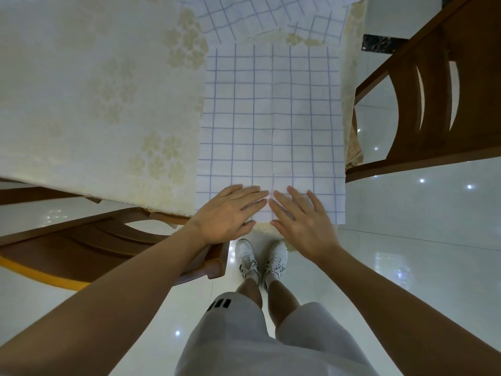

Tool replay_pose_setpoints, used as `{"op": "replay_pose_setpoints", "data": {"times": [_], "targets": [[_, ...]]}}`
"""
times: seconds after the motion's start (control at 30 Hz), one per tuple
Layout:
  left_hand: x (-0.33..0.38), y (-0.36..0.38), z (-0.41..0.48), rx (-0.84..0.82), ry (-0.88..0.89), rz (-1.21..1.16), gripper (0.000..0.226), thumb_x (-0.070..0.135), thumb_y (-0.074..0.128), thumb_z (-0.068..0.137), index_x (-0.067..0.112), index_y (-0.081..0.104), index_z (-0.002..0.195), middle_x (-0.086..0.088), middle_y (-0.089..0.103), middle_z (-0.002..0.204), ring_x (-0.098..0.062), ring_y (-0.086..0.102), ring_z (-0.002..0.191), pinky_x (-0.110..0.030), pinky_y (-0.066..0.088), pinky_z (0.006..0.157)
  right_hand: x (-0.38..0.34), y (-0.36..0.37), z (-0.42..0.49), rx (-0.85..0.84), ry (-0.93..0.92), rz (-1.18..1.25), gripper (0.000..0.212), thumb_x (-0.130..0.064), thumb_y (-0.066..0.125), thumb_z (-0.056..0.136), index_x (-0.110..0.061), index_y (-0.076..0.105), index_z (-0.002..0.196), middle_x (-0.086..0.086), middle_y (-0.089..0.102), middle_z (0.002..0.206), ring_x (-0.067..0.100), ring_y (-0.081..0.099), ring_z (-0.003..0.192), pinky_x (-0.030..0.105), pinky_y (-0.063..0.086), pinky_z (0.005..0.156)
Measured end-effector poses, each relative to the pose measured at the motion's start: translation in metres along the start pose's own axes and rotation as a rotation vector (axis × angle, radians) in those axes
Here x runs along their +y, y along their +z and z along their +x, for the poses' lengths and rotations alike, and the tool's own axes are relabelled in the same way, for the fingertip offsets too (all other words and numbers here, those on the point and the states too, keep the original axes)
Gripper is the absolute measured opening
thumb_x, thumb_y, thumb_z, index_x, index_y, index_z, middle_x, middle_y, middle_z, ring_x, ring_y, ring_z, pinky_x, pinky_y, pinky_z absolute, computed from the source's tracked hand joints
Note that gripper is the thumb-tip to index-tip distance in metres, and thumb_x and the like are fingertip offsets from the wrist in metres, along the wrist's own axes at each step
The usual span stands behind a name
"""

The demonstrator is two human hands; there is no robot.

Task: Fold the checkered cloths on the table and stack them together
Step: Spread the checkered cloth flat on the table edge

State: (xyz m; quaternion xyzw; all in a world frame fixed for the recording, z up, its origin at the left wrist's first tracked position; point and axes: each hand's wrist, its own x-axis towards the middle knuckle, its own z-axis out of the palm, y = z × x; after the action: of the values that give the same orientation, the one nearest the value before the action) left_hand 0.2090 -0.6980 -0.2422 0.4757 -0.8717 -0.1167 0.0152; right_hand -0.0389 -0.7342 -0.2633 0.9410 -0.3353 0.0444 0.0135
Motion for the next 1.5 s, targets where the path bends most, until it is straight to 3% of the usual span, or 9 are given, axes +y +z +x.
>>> {"op": "replay_pose_setpoints", "data": {"times": [0.17,0.47,0.67,0.8,1.0,1.17,1.27,1.33,1.5], "targets": [[-0.001,0.000,-0.001,0.006,0.017,0.008,0.053,0.030,0.045,0.095,0.009,0.049,0.144,-0.006,0.043,0.153,-0.022,0.036,0.144,-0.043,0.031,0.117,0.003,0.002,-0.003,0.029,-0.024,0.002,0.049,-0.043,0.044,0.104,-0.013,0.053,0.142,0.010,0.051,0.148,0.033,0.044,0.139,0.059,0.041,0.104],[-0.011,-0.005,-0.004,0.036,0.066,-0.018,0.071,0.002,0.076,0.078,0.005,0.048,0.143,-0.010,0.045,0.151,-0.024,0.043,0.140,-0.037,0.027,0.117,0.001,0.001,-0.004,-0.018,0.015,0.089,0.051,-0.045,0.044,0.103,-0.014,0.052,0.142,0.009,0.047,0.151,0.032,0.038,0.143,0.060,0.035,0.108],[-0.011,-0.011,-0.005,0.055,0.008,-0.102,0.054,0.014,0.069,0.090,0.006,0.052,0.141,-0.010,0.048,0.148,-0.022,0.046,0.138,-0.037,0.031,0.116,-0.002,-0.002,-0.003,-0.025,0.072,0.154,0.057,-0.050,0.047,0.101,-0.015,0.048,0.146,0.008,0.043,0.154,0.028,0.034,0.146,0.057,0.032,0.113],[-0.017,-0.017,-0.022,0.031,-0.015,-0.106,0.046,0.016,0.042,0.099,0.010,0.048,0.144,-0.006,0.045,0.151,-0.019,0.042,0.140,-0.036,0.031,0.117,0.007,-0.005,-0.009,-0.007,0.059,0.141,0.053,-0.029,0.059,0.099,-0.011,0.046,0.147,0.011,0.043,0.153,0.029,0.036,0.145,0.049,0.031,0.117],[-0.027,-0.021,-0.048,0.071,-0.074,-0.134,0.069,-0.010,0.077,0.072,0.008,0.058,0.136,-0.007,0.057,0.141,-0.021,0.053,0.132,-0.038,0.036,0.112,0.021,-0.015,-0.024,-0.001,0.076,0.165,0.061,-0.006,0.073,0.086,-0.009,0.050,0.143,0.010,0.048,0.149,0.029,0.039,0.142,0.043,0.031,0.117],[-0.020,-0.031,-0.065,0.130,-0.091,-0.164,0.052,0.001,0.081,0.077,0.008,0.067,0.126,-0.006,0.065,0.130,-0.021,0.061,0.123,-0.036,0.040,0.107,0.015,-0.028,-0.027,-0.008,0.079,0.258,0.055,-0.003,0.072,0.086,-0.009,0.055,0.138,0.010,0.055,0.143,0.028,0.046,0.138,0.046,0.041,0.112],[-0.017,-0.043,-0.077,0.176,-0.114,-0.184,0.036,0.012,0.062,0.092,0.009,0.066,0.127,-0.006,0.065,0.131,-0.019,0.060,0.123,-0.035,0.042,0.107,0.008,-0.037,-0.028,-0.028,0.083,0.312,0.063,-0.001,0.077,0.081,-0.007,0.053,0.139,0.011,0.056,0.142,0.027,0.050,0.134,0.046,0.043,0.109],[-0.016,-0.051,-0.087,0.178,-0.153,-0.220,0.037,0.016,0.053,0.096,0.011,0.064,0.131,-0.003,0.063,0.134,-0.017,0.059,0.125,-0.034,0.044,0.108,0.004,-0.044,-0.028,-0.046,0.088,0.344,0.070,0.002,0.079,0.078,-0.008,0.051,0.142,0.010,0.054,0.144,0.025,0.051,0.134,0.043,0.041,0.110],[-0.003,-0.067,-0.112,0.126,-0.285,-0.338,0.044,0.013,0.062,0.095,0.023,0.057,0.138,0.005,0.058,0.140,-0.010,0.055,0.127,-0.029,0.042,0.110,-0.007,-0.063,-0.036,-0.114,0.106,0.378,0.082,0.003,0.082,0.074,-0.014,0.046,0.146,0.005,0.051,0.147,0.018,0.047,0.136,0.035,0.035,0.110]]}}
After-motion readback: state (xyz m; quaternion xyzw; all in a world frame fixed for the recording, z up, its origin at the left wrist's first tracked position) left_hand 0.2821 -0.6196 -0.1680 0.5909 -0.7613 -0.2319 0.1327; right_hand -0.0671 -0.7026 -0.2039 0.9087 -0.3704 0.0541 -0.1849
